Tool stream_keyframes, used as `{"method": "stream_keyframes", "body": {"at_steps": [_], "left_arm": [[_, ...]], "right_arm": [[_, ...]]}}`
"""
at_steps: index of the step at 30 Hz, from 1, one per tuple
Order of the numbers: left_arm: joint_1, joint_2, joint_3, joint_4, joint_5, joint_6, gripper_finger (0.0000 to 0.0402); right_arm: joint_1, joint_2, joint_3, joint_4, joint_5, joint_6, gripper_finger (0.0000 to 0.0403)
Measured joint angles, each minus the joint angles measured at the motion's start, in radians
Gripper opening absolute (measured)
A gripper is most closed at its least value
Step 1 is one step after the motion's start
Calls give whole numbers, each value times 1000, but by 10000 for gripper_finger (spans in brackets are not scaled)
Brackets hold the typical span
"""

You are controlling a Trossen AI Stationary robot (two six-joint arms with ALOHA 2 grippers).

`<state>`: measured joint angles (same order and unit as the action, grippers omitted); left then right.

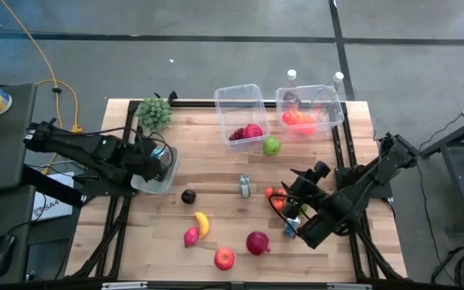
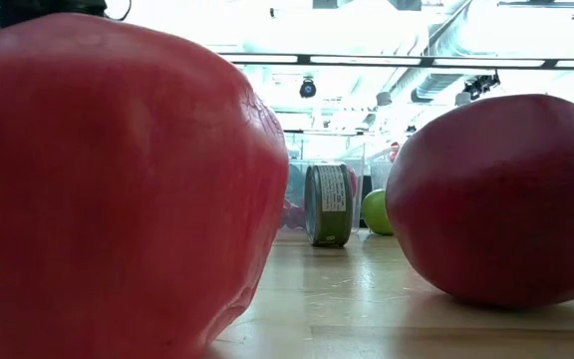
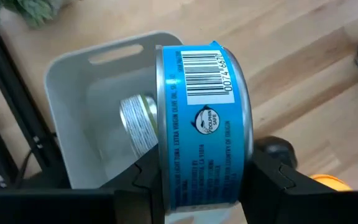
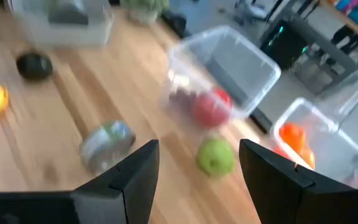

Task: Pick & Place Food Item
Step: Put the yellow tuna can into the gray bin

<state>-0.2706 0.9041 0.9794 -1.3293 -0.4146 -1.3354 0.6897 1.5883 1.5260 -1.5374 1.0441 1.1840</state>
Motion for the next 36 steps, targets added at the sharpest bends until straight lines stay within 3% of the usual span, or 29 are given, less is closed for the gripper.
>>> {"method": "stream_keyframes", "body": {"at_steps": [5, 12, 23, 36], "left_arm": [[-90, 27, 0, -44, -17, -107, 135], [-147, 82, 0, -38, -72, -184, 135], [-113, 286, 0, -30, -99, -229, 135], [-91, 328, 0, -15, -62, -268, 136]], "right_arm": [[-34, 0, -52, 2, 8, 49, 210], [-60, 0, -144, 50, 101, 97, 210], [-125, 9, -184, 85, 110, 22, 210], [-164, 9, -261, 112, 98, -4, 210]]}}
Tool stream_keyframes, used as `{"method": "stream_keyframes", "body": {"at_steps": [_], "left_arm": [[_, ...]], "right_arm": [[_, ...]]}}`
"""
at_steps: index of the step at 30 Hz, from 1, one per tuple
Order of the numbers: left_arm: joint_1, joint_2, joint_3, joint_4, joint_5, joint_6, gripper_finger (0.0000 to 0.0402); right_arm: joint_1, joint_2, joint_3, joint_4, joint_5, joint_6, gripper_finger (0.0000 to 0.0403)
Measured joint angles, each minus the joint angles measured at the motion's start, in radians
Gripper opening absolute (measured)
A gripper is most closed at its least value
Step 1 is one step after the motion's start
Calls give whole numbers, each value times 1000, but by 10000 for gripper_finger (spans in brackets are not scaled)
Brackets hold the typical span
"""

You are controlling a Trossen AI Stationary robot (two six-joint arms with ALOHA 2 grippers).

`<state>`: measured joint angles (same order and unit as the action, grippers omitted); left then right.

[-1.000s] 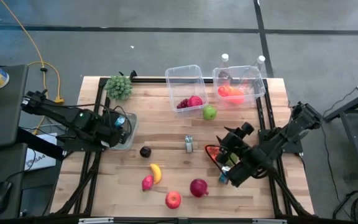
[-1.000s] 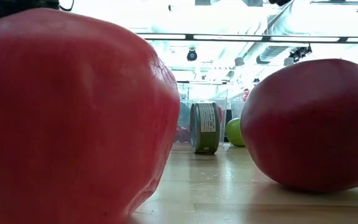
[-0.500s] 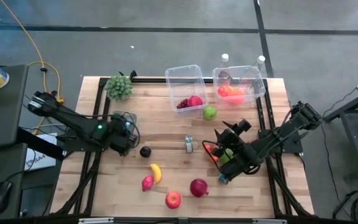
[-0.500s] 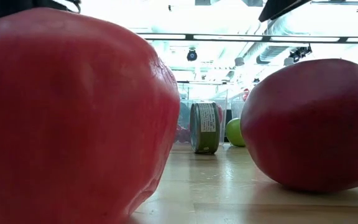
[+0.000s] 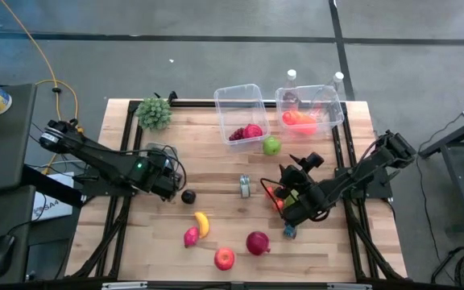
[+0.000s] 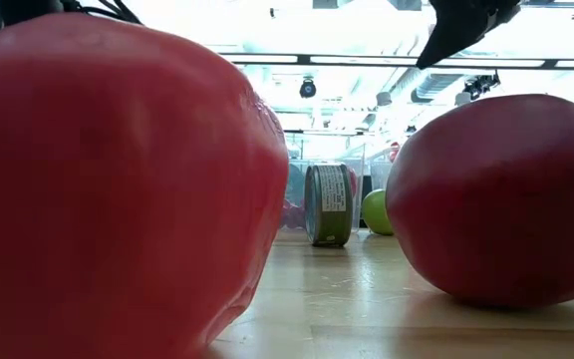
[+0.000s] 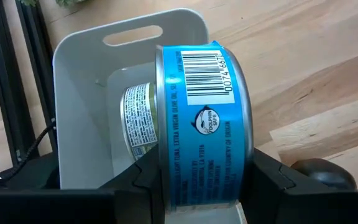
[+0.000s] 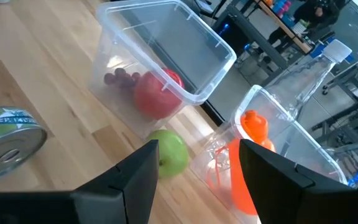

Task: Pick & Place Food Item
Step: Put the yellow tuna can into the gray bin

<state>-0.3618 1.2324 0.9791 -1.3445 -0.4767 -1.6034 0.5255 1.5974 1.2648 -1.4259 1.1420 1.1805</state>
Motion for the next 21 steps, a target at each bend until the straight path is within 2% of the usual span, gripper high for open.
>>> {"method": "stream_keyframes", "body": {"at_steps": [6, 21], "left_arm": [[-1, 2, 0, 29, 9, 14, 136], [0, 1, -1, 21, -95, 90, 136]], "right_arm": [[2, 0, 0, 13, -2, 0, 210], [-30, 0, 0, 76, -27, -8, 210]]}}
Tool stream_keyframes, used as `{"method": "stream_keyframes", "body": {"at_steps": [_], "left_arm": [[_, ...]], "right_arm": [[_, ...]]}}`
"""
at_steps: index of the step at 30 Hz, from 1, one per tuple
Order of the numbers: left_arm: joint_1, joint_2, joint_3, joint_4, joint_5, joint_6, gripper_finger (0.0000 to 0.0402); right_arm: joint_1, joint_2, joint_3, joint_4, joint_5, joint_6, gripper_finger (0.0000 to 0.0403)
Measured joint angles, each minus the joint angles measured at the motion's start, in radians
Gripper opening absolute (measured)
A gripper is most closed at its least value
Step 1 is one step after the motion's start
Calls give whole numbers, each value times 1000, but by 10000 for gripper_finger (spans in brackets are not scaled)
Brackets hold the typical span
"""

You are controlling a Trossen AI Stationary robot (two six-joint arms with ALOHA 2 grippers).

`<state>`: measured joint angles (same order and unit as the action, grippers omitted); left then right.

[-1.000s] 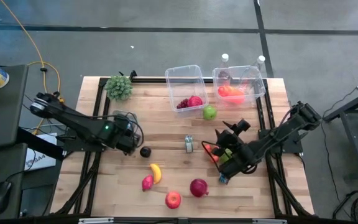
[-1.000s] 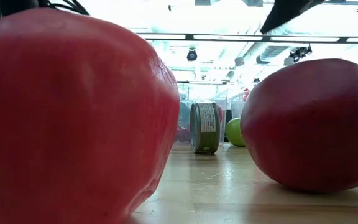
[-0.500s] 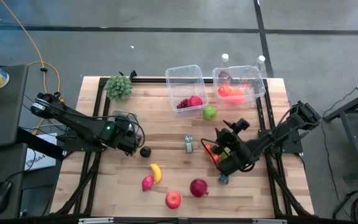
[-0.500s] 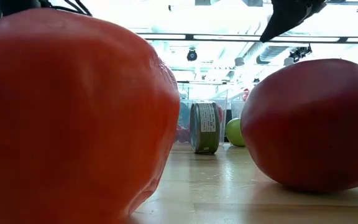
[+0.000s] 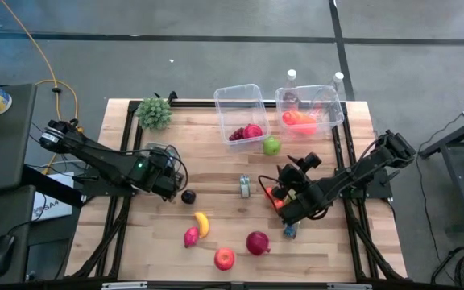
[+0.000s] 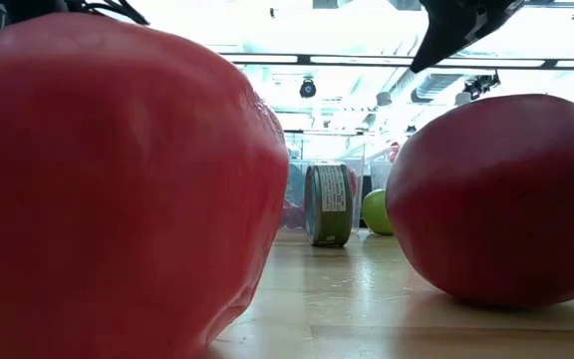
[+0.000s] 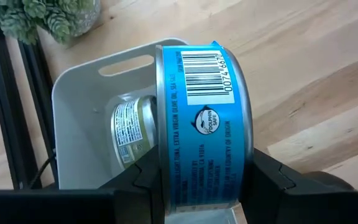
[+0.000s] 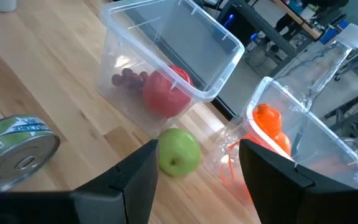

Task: Pick & Place Food Item
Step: Put the yellow tuna can into the gray bin

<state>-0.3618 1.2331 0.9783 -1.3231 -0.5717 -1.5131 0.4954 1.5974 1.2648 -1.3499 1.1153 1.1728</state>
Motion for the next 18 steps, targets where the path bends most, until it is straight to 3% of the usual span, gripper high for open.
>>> {"method": "stream_keyframes", "body": {"at_steps": [7, 18], "left_arm": [[0, 0, 0, 21, 79, 23, 136], [8, -1, 0, -38, 100, 50, 137]], "right_arm": [[8, 0, 0, 61, -60, -33, 210], [76, 0, 0, 193, -93, -131, 210]]}}
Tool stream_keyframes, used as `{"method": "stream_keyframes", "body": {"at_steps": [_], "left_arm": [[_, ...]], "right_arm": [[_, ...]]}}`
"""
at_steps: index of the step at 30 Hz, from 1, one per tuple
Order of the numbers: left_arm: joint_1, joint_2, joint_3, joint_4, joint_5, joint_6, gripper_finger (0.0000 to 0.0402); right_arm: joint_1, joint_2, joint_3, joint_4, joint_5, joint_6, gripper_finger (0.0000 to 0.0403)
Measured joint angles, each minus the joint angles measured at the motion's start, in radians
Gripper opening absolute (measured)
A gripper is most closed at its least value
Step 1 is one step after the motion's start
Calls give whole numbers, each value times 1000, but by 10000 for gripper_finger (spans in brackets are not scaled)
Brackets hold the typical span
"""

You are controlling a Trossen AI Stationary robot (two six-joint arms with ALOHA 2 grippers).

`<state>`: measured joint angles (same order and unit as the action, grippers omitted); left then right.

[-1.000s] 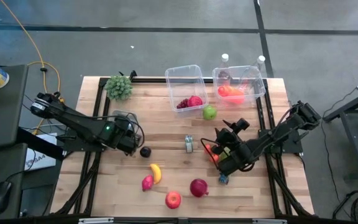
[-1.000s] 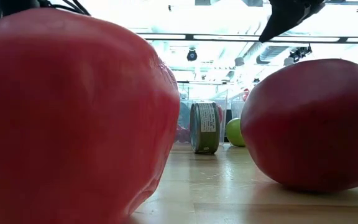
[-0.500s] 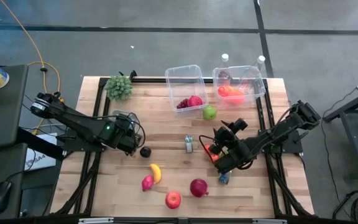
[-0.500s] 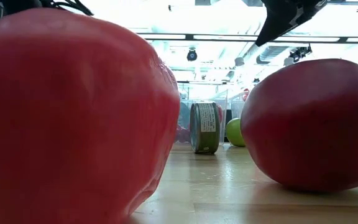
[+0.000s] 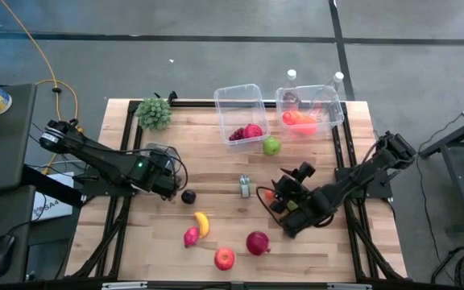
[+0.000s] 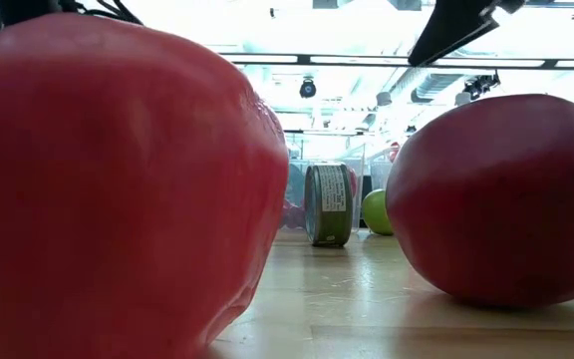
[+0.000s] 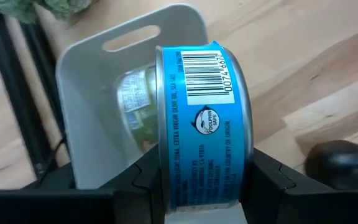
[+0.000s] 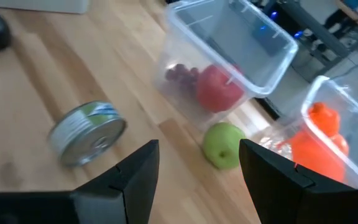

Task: Pick & Place Food Item
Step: Put the yellow tuna can into the gray bin

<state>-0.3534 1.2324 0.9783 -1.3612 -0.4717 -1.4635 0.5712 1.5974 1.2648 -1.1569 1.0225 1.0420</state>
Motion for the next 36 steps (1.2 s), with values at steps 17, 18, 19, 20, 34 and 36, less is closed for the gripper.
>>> {"method": "stream_keyframes", "body": {"at_steps": [17, 18, 19, 20, 34, 36], "left_arm": [[0, 0, 0, 6, 48, 45, 137], [0, 0, 0, 14, 48, 45, 137], [0, 0, 0, 15, 47, 45, 137], [0, 0, 1, 12, 45, 45, 137], [-11, -14, -10, -11, -49, 79, 137], [-8, -20, -10, -27, -62, 72, 137]], "right_arm": [[88, 0, 0, 81, -39, 8, 210], [92, 0, 0, 83, -39, 8, 210], [97, 0, 0, 88, -38, 8, 210], [102, 0, 0, 93, -38, 8, 210], [123, 0, 0, 100, -59, 34, 210], [121, 0, 0, 100, -59, 31, 210]]}}
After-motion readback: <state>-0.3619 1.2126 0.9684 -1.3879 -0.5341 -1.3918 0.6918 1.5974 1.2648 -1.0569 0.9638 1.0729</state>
